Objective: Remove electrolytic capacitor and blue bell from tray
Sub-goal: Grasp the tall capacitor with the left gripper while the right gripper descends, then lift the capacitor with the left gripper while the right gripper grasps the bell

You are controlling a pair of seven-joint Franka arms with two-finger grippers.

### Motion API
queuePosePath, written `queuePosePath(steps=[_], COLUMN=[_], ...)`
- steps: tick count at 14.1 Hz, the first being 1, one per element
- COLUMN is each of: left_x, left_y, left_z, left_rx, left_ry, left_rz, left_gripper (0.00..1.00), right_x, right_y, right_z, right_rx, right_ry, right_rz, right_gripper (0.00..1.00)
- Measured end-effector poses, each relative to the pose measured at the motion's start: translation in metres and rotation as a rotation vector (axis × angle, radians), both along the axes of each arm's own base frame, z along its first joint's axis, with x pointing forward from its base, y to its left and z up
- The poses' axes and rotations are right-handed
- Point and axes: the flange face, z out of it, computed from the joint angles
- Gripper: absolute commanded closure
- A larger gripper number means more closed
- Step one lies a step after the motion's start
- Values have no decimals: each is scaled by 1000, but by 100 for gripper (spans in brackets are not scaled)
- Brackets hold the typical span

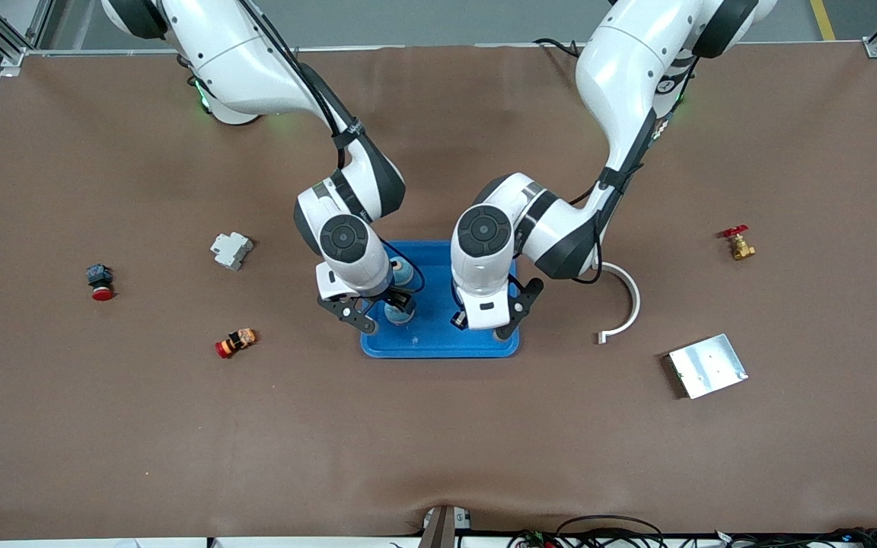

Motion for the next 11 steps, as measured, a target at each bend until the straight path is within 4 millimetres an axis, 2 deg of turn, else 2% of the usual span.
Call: queuePosePath(steps=[4, 7, 11], left_x=[8, 14, 35], left_y=[15, 30, 83], left_z=[6, 28, 65], left_rx=[15, 29, 40], left_ry=[19, 29, 41], left_rz=[-221, -439, -661], left_gripper=[100, 100, 100], right_x=[1, 3, 3], right_y=[8, 10, 19], right_z=[-5, -11, -15], right_rx=[1, -1, 0], right_ry=[-3, -1, -4], right_rz=[-15, -20, -9], right_gripper=[0, 0, 0])
